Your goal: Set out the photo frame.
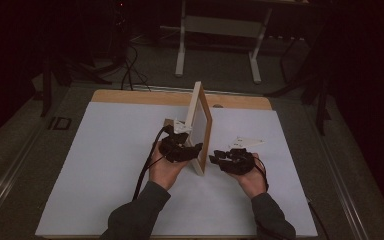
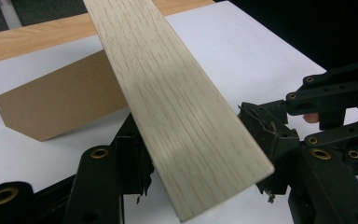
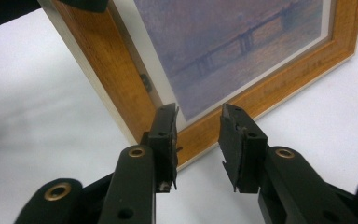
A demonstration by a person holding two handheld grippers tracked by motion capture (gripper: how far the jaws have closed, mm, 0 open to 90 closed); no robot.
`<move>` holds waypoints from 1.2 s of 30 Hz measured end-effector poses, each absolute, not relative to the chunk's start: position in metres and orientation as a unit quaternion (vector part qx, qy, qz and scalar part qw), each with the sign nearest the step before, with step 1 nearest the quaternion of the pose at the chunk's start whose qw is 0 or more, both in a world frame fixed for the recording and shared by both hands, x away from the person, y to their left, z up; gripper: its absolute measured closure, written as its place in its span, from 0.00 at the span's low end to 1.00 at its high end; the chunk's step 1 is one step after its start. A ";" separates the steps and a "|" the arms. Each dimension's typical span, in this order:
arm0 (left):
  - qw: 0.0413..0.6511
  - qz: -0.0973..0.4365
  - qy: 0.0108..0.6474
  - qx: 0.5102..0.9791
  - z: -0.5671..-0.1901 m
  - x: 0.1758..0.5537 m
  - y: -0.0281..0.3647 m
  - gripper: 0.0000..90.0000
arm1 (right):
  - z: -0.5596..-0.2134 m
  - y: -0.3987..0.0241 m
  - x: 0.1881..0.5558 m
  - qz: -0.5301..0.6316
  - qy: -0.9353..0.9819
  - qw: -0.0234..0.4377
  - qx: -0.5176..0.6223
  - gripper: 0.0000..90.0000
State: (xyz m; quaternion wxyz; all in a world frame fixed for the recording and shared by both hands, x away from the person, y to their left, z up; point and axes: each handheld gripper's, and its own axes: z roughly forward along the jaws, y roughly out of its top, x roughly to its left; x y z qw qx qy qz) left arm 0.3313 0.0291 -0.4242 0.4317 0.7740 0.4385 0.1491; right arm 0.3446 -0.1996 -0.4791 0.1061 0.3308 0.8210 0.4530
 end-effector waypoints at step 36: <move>0.429 0.160 0.452 0.766 -0.427 0.330 0.033 0.66 | -0.466 -0.204 0.348 0.442 0.826 0.128 0.325 0.69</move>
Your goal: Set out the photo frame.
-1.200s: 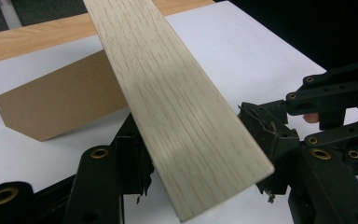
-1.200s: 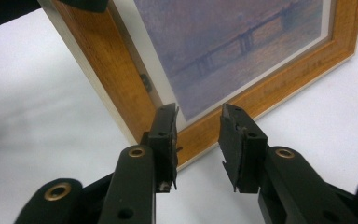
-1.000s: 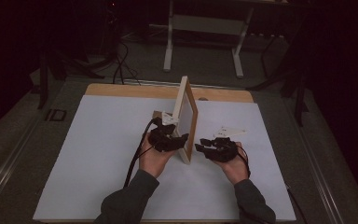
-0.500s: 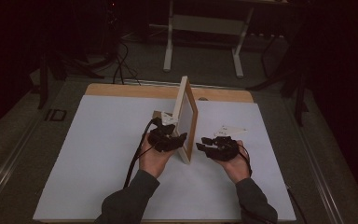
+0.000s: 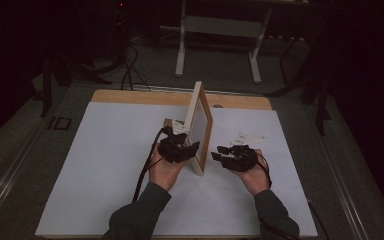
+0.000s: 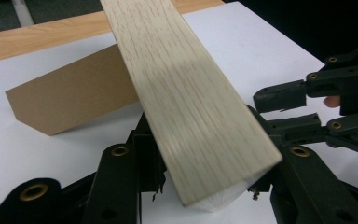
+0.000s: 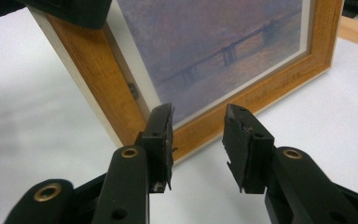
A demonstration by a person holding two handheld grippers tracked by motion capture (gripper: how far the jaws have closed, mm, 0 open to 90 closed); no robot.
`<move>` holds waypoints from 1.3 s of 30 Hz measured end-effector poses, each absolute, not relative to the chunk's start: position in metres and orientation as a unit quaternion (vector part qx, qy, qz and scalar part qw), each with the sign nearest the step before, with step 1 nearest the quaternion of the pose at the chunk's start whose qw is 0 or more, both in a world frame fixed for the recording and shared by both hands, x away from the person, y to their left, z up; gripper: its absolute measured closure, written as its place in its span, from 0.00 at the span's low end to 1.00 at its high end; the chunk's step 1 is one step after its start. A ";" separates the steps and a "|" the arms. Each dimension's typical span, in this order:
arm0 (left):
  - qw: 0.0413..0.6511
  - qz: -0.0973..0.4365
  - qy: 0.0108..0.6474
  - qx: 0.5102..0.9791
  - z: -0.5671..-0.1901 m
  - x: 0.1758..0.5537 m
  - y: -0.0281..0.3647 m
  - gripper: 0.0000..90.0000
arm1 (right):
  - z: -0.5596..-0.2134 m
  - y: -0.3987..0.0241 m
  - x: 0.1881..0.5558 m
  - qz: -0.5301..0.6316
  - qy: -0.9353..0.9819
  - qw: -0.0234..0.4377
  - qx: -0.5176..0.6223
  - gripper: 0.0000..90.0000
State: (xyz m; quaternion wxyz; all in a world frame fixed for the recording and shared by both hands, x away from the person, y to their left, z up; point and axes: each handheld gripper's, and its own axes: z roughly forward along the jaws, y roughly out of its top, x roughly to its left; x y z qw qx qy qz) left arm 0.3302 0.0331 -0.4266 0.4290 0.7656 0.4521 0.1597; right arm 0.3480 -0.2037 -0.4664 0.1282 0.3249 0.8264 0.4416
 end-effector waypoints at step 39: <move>0.449 0.135 0.460 0.754 -0.429 0.337 0.062 0.73 | -0.462 -0.215 0.350 0.438 0.824 0.138 0.331 0.68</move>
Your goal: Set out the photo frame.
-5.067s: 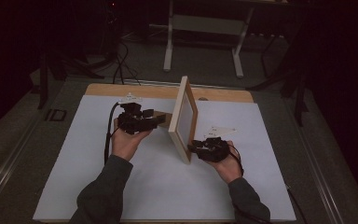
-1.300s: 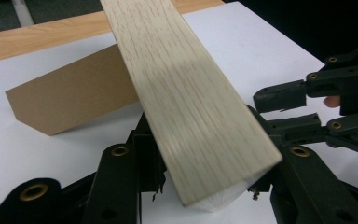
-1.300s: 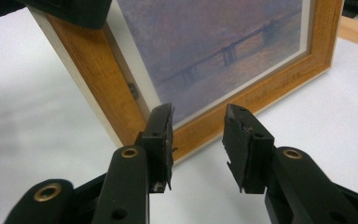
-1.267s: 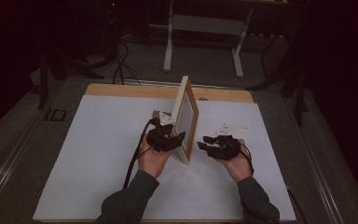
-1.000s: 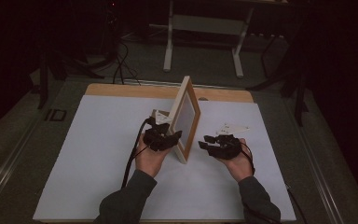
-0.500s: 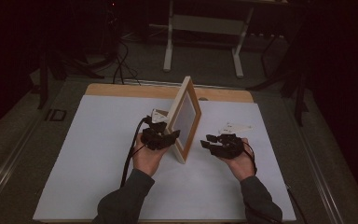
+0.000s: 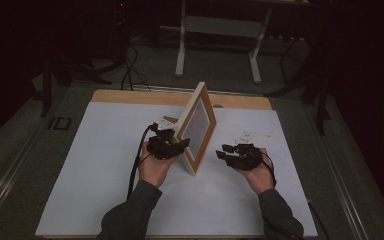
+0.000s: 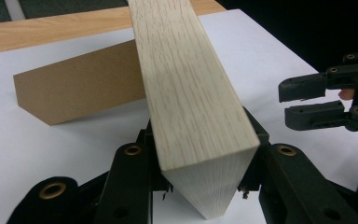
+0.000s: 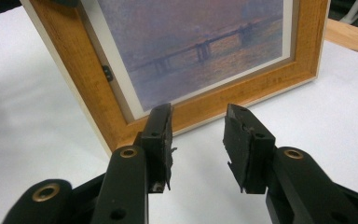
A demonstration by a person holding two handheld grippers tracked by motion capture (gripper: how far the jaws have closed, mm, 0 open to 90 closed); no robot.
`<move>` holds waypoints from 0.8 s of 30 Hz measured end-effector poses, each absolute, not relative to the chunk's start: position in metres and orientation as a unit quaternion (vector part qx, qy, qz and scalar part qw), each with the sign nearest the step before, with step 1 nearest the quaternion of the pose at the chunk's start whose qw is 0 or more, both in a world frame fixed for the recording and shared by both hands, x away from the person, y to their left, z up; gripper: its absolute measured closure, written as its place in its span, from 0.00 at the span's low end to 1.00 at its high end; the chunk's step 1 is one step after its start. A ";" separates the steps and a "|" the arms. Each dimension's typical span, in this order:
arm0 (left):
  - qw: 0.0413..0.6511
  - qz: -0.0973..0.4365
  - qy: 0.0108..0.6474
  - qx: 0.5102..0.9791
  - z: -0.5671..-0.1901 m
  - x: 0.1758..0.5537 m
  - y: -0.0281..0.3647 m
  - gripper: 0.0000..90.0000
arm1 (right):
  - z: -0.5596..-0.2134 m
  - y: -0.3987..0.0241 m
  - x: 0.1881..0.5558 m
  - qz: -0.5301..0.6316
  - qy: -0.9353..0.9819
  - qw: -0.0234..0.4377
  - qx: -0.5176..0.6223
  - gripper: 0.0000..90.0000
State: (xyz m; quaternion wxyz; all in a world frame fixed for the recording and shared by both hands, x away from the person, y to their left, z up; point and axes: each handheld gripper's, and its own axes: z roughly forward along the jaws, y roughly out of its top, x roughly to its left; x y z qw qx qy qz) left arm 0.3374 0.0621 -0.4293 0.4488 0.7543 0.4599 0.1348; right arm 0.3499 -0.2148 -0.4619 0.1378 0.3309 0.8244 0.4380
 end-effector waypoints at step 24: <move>0.477 0.167 0.503 0.701 -0.434 0.336 0.080 0.77 | -0.459 -0.218 0.351 0.437 0.824 0.142 0.332 0.68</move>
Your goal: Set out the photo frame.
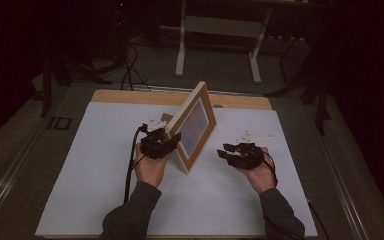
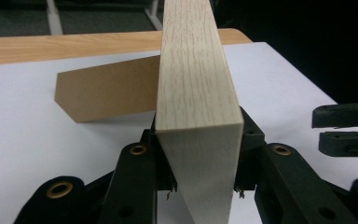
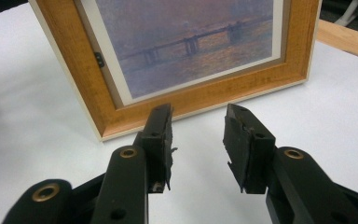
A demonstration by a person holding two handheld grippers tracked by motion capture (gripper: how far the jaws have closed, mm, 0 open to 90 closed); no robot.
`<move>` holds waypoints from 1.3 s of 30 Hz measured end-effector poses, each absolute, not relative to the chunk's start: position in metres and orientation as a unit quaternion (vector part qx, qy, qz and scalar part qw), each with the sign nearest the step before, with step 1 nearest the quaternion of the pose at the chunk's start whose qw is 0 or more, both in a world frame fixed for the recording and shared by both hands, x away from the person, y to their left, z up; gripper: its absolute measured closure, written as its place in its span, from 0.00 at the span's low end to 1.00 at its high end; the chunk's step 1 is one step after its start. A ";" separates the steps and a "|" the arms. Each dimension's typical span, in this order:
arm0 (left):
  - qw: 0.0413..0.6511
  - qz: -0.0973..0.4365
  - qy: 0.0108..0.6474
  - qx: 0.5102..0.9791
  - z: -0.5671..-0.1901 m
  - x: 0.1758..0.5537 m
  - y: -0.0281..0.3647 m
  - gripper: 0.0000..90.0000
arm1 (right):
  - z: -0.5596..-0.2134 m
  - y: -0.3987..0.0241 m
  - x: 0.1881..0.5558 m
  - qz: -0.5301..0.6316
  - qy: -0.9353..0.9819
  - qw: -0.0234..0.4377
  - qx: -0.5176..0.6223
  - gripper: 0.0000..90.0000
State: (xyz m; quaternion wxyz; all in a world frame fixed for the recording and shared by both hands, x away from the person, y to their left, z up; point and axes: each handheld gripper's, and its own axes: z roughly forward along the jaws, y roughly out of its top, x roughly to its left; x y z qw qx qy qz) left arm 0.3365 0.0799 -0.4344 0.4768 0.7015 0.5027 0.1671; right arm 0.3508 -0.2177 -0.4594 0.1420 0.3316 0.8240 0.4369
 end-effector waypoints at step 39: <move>0.490 0.083 0.459 0.737 -0.432 0.348 0.119 0.79 | -0.459 -0.215 0.357 0.434 0.823 0.146 0.336 0.65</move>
